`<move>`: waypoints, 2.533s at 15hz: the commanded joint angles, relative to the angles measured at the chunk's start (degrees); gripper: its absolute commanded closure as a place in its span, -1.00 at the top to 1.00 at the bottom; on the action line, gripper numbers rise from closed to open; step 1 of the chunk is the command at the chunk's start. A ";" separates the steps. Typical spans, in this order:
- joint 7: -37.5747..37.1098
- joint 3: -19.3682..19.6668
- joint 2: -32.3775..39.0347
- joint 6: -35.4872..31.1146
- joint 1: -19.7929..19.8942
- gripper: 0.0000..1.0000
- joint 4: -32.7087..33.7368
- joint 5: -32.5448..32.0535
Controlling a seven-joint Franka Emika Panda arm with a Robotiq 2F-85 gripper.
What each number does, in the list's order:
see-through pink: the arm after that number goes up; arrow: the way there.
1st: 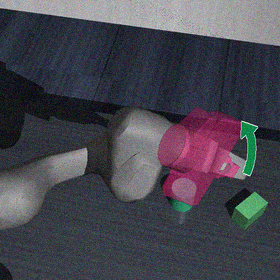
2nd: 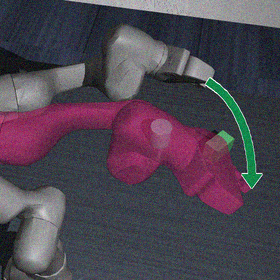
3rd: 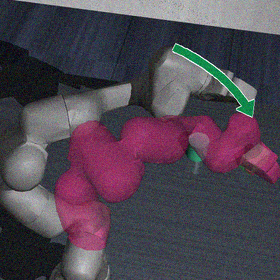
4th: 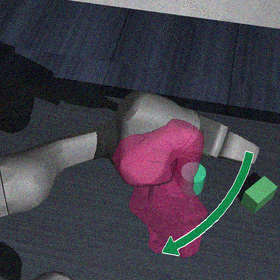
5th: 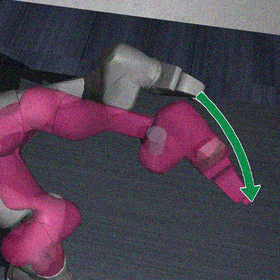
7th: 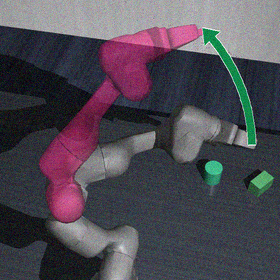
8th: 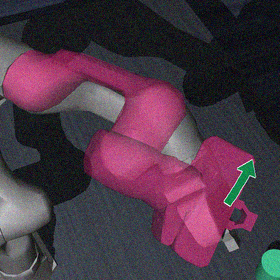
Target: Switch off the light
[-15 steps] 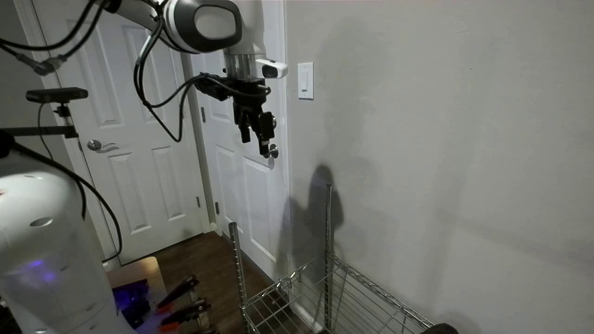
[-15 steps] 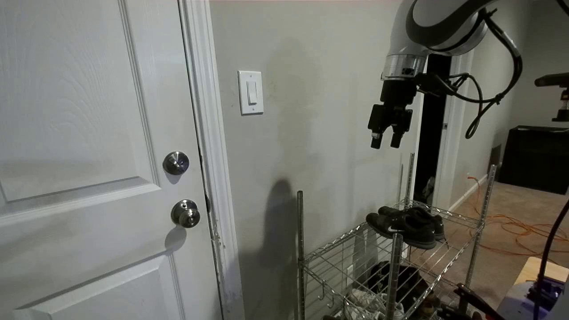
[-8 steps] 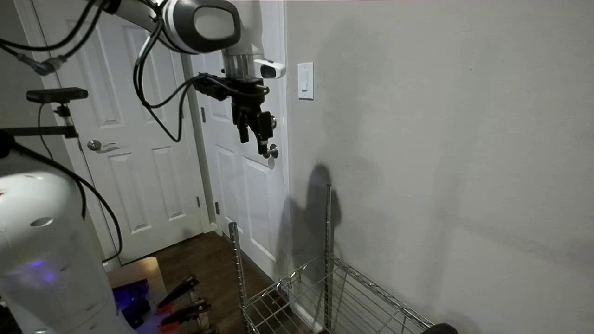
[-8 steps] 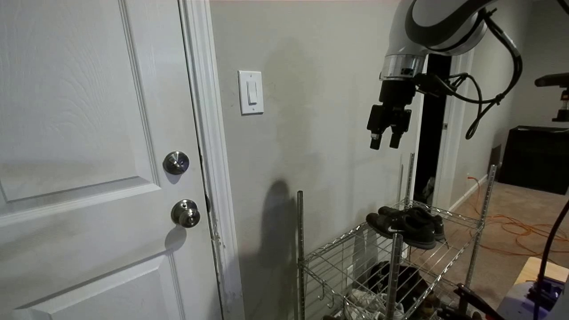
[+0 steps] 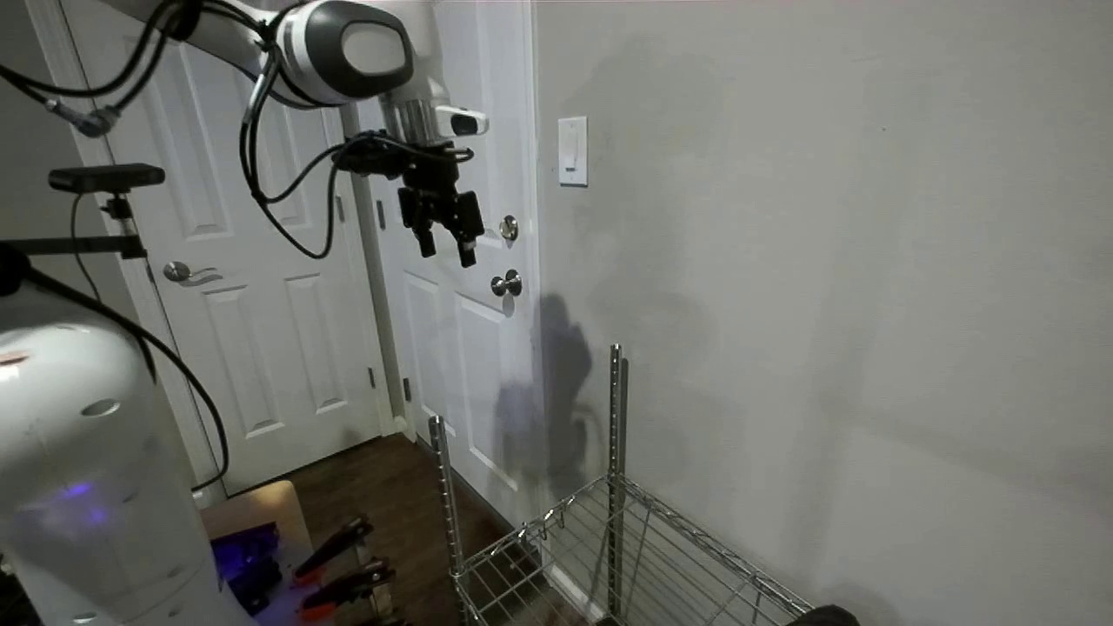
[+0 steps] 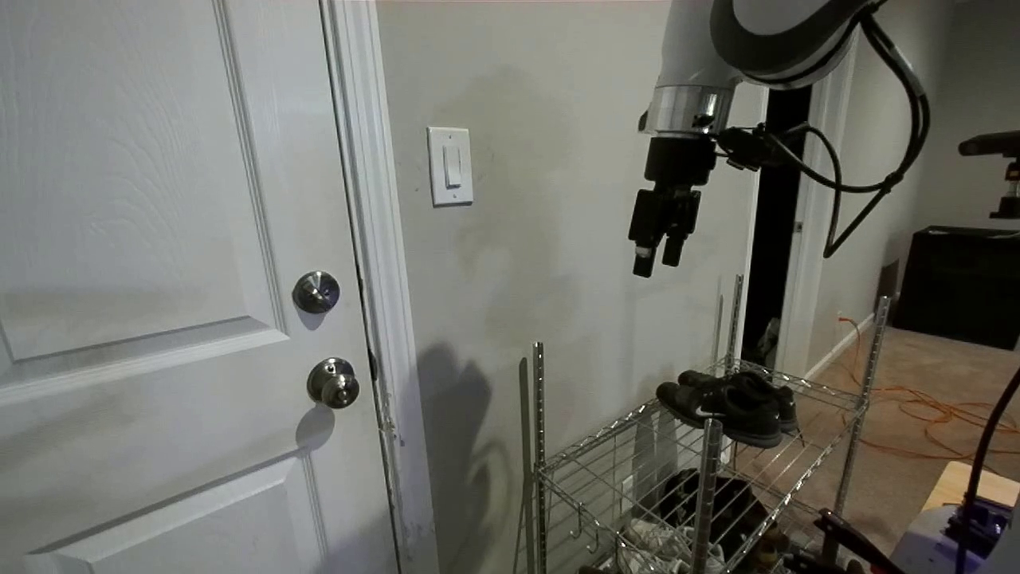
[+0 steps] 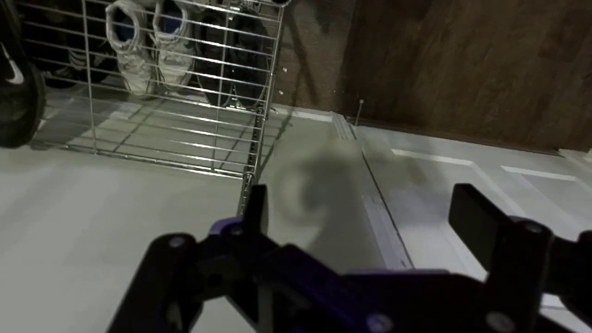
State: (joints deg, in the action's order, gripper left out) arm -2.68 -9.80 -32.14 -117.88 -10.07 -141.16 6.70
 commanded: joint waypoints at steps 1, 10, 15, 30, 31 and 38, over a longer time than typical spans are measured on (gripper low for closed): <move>-0.51 -3.72 1.60 -2.93 -1.09 1.00 3.09 -3.84; -5.05 -6.24 2.96 -26.09 1.38 1.00 3.51 -11.71; -3.39 -5.33 3.27 -25.78 0.77 1.00 4.11 -10.38; -8.17 -10.46 10.16 -30.53 3.13 -0.43 9.91 -14.70; -9.18 -10.80 11.10 -30.43 3.51 -0.54 10.89 -15.70; -18.87 -13.44 17.84 -30.08 7.02 -1.00 18.54 -26.21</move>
State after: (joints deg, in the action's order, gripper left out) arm -17.15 -21.83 -17.70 -147.38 -4.49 -126.40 -15.26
